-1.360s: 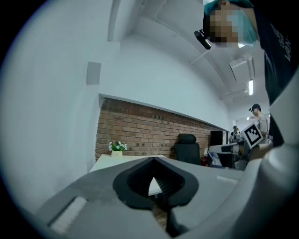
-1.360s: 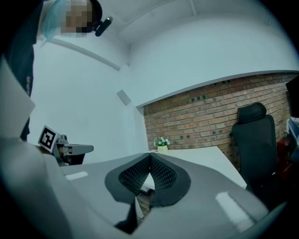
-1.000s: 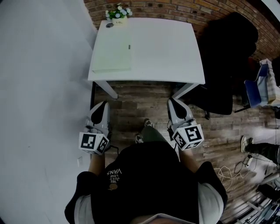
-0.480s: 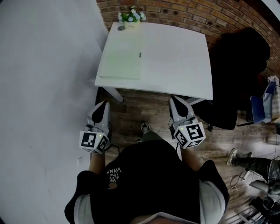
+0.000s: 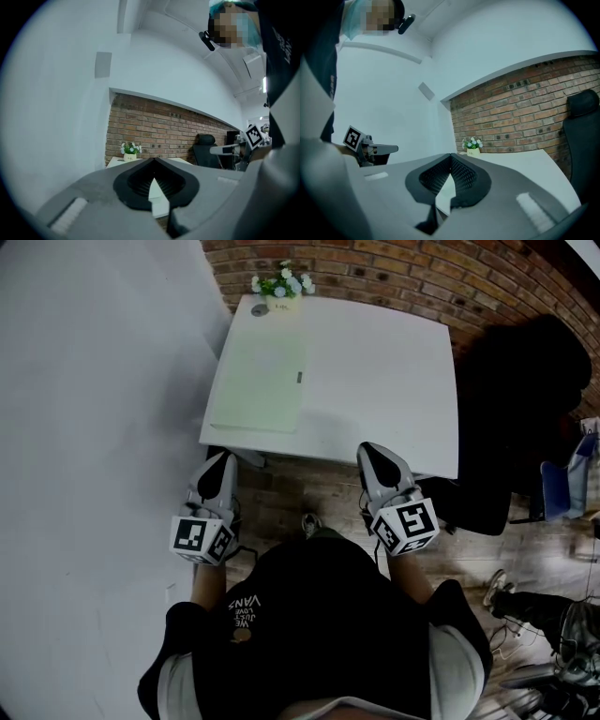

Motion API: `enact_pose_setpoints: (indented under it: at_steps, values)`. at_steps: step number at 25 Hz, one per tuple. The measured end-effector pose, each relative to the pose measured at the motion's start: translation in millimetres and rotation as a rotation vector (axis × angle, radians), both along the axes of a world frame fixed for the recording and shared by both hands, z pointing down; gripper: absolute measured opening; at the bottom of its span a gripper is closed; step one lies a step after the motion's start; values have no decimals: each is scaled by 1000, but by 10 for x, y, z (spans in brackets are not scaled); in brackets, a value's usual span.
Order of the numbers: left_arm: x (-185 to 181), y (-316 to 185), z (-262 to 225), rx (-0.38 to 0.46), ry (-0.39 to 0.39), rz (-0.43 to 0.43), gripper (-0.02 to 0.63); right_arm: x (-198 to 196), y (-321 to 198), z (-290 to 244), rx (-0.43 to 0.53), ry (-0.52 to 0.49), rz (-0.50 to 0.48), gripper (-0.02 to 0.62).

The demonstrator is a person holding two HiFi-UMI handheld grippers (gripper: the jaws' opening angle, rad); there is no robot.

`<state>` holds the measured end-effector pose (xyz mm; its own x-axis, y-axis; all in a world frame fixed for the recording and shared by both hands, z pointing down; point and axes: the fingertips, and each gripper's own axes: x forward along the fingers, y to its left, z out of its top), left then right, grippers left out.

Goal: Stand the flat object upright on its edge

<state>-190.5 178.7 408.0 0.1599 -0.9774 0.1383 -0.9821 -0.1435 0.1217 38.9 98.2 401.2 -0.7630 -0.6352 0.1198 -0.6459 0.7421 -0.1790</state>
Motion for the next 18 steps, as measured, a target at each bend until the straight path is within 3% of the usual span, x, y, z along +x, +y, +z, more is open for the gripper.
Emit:
enact_pose_setpoints:
  at_steps: [10,18]
  values:
    - [-110,-292,64,-23,-6,-37,0,-103,-341,43,-19,-4,-19,2]
    - [-303,-569,100,-27,2,-11,0,-263,-510,75,-31,-6,13,2]
